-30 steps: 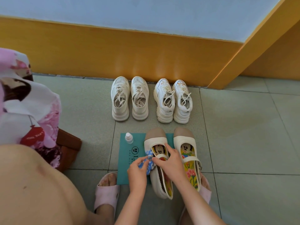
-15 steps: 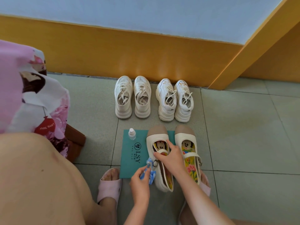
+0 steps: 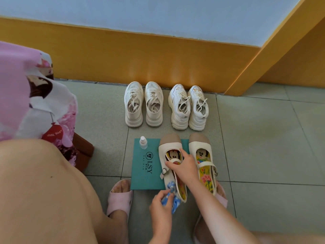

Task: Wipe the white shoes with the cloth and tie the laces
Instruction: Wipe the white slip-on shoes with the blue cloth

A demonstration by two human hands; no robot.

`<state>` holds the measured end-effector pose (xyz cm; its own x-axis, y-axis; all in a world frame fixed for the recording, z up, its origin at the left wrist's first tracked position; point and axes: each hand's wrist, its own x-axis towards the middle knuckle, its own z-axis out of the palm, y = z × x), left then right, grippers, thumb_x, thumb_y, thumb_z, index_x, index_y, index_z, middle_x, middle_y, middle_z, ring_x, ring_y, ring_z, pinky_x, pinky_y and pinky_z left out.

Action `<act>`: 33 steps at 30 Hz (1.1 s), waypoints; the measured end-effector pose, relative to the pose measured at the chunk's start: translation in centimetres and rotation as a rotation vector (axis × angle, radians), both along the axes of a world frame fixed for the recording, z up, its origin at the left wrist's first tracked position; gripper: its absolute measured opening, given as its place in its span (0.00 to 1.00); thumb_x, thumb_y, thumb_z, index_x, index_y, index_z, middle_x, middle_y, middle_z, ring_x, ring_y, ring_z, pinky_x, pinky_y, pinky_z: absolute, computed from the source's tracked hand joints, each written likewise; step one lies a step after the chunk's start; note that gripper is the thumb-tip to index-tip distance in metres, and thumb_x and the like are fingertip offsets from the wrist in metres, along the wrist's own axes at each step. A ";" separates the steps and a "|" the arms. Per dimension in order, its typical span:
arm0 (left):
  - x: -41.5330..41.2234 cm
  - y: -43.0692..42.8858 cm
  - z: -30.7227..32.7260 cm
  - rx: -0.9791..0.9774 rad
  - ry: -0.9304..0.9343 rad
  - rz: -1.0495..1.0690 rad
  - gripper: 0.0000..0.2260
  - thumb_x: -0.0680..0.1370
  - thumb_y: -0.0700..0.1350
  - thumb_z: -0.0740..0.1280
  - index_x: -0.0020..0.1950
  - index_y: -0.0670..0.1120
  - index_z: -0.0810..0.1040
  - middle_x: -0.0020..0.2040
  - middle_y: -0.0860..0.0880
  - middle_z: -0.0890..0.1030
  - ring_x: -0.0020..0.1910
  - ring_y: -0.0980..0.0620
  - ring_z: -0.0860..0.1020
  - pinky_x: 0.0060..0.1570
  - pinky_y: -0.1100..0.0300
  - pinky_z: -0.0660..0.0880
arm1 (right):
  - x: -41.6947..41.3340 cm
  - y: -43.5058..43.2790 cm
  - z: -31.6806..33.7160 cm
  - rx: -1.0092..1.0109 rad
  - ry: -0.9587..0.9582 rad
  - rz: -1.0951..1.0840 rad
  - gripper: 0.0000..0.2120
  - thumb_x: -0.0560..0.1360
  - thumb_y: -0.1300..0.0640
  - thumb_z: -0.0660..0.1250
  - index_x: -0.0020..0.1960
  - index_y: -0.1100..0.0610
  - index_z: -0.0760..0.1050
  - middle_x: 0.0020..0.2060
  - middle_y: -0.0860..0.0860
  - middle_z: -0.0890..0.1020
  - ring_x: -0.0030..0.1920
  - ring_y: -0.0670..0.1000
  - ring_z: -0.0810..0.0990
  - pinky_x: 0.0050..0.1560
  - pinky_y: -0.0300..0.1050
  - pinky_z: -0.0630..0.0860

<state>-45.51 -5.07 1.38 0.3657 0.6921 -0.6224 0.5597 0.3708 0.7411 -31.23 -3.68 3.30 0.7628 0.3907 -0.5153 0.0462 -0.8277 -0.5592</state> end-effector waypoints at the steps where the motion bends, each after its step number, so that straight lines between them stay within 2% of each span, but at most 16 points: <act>1: -0.2 0.0 0.1 -0.003 -0.002 -0.007 0.04 0.75 0.41 0.69 0.44 0.49 0.81 0.44 0.48 0.82 0.46 0.54 0.80 0.48 0.61 0.76 | 0.0 0.0 0.0 -0.001 0.002 0.000 0.42 0.67 0.44 0.74 0.75 0.52 0.59 0.67 0.54 0.69 0.66 0.54 0.70 0.65 0.49 0.68; 6: -1.0 0.0 0.5 -0.053 0.009 -0.021 0.05 0.75 0.40 0.69 0.42 0.50 0.80 0.42 0.51 0.83 0.44 0.55 0.81 0.48 0.60 0.78 | 0.0 0.1 0.1 0.001 0.014 0.011 0.42 0.67 0.43 0.74 0.75 0.52 0.59 0.66 0.54 0.70 0.65 0.54 0.71 0.64 0.49 0.69; 10: -1.4 0.1 0.7 -0.030 0.001 -0.050 0.07 0.75 0.39 0.69 0.40 0.50 0.80 0.41 0.52 0.83 0.42 0.57 0.80 0.38 0.74 0.72 | -0.1 0.0 0.1 0.012 0.017 0.002 0.42 0.66 0.44 0.74 0.75 0.52 0.60 0.66 0.54 0.70 0.65 0.54 0.71 0.65 0.50 0.70; 12: -1.6 0.2 0.8 -0.032 0.000 -0.056 0.07 0.75 0.39 0.69 0.40 0.50 0.80 0.40 0.52 0.83 0.41 0.58 0.80 0.36 0.76 0.71 | -0.1 0.0 0.3 0.011 0.022 0.003 0.43 0.66 0.43 0.74 0.75 0.52 0.60 0.66 0.54 0.70 0.65 0.55 0.71 0.65 0.50 0.70; 19: -2.0 0.9 0.6 -0.067 -0.005 -0.055 0.07 0.74 0.38 0.69 0.41 0.51 0.80 0.42 0.51 0.83 0.42 0.57 0.80 0.36 0.72 0.73 | 0.0 0.0 0.5 0.014 0.066 0.009 0.45 0.66 0.42 0.75 0.76 0.52 0.57 0.68 0.55 0.68 0.67 0.55 0.69 0.65 0.51 0.68; 26: -2.3 1.4 0.2 -0.098 -0.011 -0.047 0.08 0.74 0.38 0.70 0.41 0.52 0.80 0.44 0.49 0.84 0.46 0.52 0.81 0.45 0.62 0.77 | -0.2 -0.1 1.0 0.022 0.097 0.020 0.48 0.65 0.41 0.75 0.76 0.52 0.55 0.68 0.55 0.66 0.68 0.56 0.68 0.65 0.51 0.67; 33: -2.5 1.7 -0.2 -0.106 -0.013 -0.028 0.07 0.74 0.39 0.70 0.41 0.52 0.81 0.43 0.49 0.84 0.46 0.51 0.81 0.45 0.61 0.77 | -0.4 -0.3 1.2 0.037 0.132 0.030 0.50 0.65 0.43 0.76 0.77 0.52 0.51 0.70 0.56 0.63 0.70 0.55 0.65 0.68 0.50 0.64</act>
